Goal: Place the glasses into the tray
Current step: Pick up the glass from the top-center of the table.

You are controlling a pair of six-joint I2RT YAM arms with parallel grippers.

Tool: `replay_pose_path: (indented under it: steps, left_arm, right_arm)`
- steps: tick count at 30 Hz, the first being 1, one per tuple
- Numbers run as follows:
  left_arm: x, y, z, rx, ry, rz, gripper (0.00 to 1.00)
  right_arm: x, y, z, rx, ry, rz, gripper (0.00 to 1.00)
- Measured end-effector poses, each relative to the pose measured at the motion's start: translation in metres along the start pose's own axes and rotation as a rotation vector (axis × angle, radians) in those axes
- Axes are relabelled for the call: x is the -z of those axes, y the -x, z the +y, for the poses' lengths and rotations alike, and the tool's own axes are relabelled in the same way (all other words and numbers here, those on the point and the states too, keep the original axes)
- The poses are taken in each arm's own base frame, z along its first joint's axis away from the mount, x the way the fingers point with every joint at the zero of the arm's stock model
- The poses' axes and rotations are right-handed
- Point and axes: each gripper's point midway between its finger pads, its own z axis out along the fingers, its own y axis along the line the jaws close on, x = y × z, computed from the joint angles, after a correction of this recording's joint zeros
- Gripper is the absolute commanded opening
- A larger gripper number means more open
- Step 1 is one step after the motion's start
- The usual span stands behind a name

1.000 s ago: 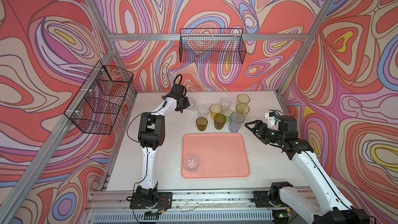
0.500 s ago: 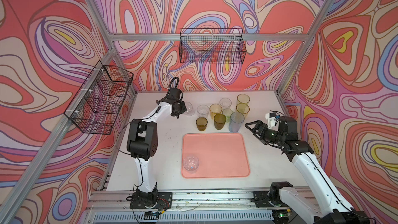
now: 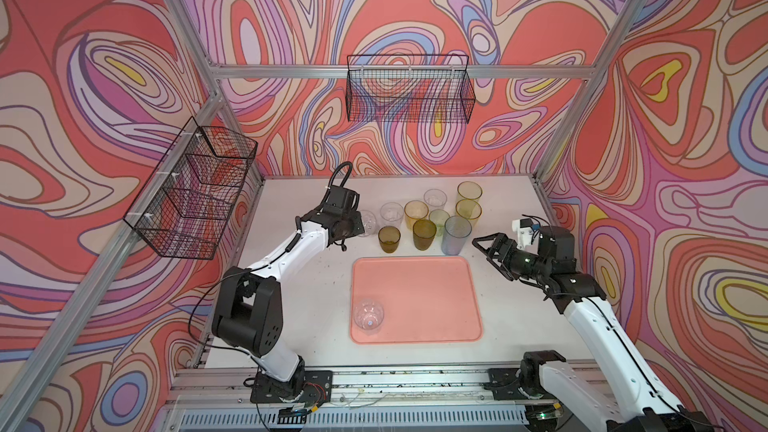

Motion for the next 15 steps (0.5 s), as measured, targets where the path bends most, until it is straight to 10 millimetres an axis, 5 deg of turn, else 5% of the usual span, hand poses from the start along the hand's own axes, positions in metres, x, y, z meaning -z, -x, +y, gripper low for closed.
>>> replay_pose_path:
  steps: [7,15]
  left_arm:
    - [0.034,-0.021,-0.01,-0.049,-0.036,-0.037,0.0]
    - [0.059,-0.039,0.002,-0.07,-0.027,-0.051,0.0]
  right_arm:
    - [0.0,-0.002,0.004,0.004,0.013,0.006,0.96]
    - [-0.005,-0.013,0.011,0.032,0.016,0.031,0.95]
